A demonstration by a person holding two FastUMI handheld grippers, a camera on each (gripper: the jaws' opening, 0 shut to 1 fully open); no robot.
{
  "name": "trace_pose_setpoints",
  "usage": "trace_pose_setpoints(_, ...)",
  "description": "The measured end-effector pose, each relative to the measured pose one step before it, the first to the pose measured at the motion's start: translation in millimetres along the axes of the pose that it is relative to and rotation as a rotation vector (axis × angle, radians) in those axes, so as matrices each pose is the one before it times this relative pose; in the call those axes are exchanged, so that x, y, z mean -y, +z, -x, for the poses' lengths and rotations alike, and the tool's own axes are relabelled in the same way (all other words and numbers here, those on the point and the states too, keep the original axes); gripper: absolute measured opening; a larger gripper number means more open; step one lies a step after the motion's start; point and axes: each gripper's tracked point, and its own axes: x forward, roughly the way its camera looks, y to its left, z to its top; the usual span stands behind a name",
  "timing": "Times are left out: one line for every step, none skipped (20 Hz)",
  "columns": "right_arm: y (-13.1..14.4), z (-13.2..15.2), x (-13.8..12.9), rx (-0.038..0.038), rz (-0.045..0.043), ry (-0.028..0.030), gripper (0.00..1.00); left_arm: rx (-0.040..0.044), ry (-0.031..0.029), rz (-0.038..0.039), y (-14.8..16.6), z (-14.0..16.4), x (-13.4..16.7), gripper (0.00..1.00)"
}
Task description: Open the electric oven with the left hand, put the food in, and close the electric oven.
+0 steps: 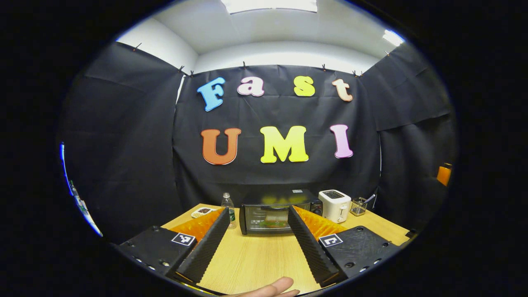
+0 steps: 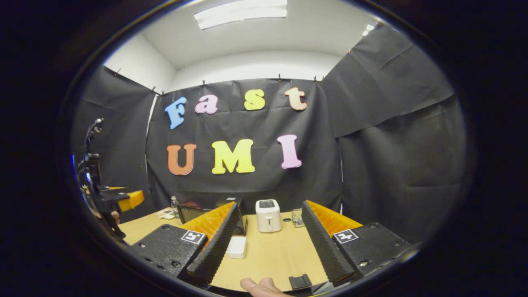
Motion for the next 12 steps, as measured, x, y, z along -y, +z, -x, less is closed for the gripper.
trace_pose_setpoints(-0.46, 0.75, -0.29, -0.00122, -0.00272, -0.00139, 0.89, 0.00374, 0.00727, 0.00857, 4.64, 8.71, -1.05, 0.93)
trace_pose_setpoints(-1.12, 1.27, -0.50, -0.00372, -0.00561, -0.00059, 0.89, 0.00928, 0.00778, 0.00639, 3.26, 9.98, -1.01, 0.93)
trace_pose_setpoints(-1.33, 0.04, -1.34, -0.00378, -0.00651, 0.00115, 0.89, 0.00777, -0.00048, -0.00326, 3.18, 7.43, 1.75, 0.93)
trace_pose_setpoints(-0.95, -0.31, -2.05, -0.00275, -0.00413, 0.00284, 0.89, 0.00620, -0.00849, -0.01269, 1.85, 8.53, 3.59, 0.93)
trace_pose_setpoints(-1.97, 0.74, -0.93, -0.00515, 0.00161, 0.00111, 0.89, 0.00284, -0.01041, -0.00996, -1.57, 7.04, 4.21, 0.93)
trace_pose_setpoints(-0.88, 0.77, -1.09, -0.00459, 0.00711, 0.00083, 0.89, 0.00132, -0.00572, -0.00662, -0.37, 6.83, 3.09, 0.93)
trace_pose_setpoints(1.08, 1.68, -0.98, 0.00151, 0.00708, 0.00225, 0.89, -0.00291, -0.00082, -0.00314, -3.04, 7.42, 1.13, 0.93)
trace_pose_setpoints(2.95, 2.44, -1.29, 0.00848, 0.00270, 0.00189, 0.89, -0.00088, 0.00157, -0.00239, -1.54, 6.36, 1.20, 0.93)
trace_pose_setpoints(2.10, 0.98, -1.80, 0.00724, 0.00311, 0.00393, 0.89, -0.00224, -0.00344, -0.00336, -2.44, 4.28, 2.00, 0.95)
trace_pose_setpoints(1.01, 0.59, -0.93, 0.00218, 0.00274, 0.00182, 0.89, -0.00109, -0.00698, -0.00225, -2.10, 4.61, 2.09, 0.86)
trace_pose_setpoints(-0.69, 2.07, -0.37, -0.00073, 0.00141, -0.00087, 0.89, 0.00164, -0.00735, -0.00301, -2.77, 4.50, 0.73, 0.96)
trace_pose_setpoints(0.05, 1.18, -0.48, 0.00009, 0.00092, 0.00020, 0.89, 0.00058, -0.00340, -0.00120, -0.32, 2.36, 1.15, 0.96)
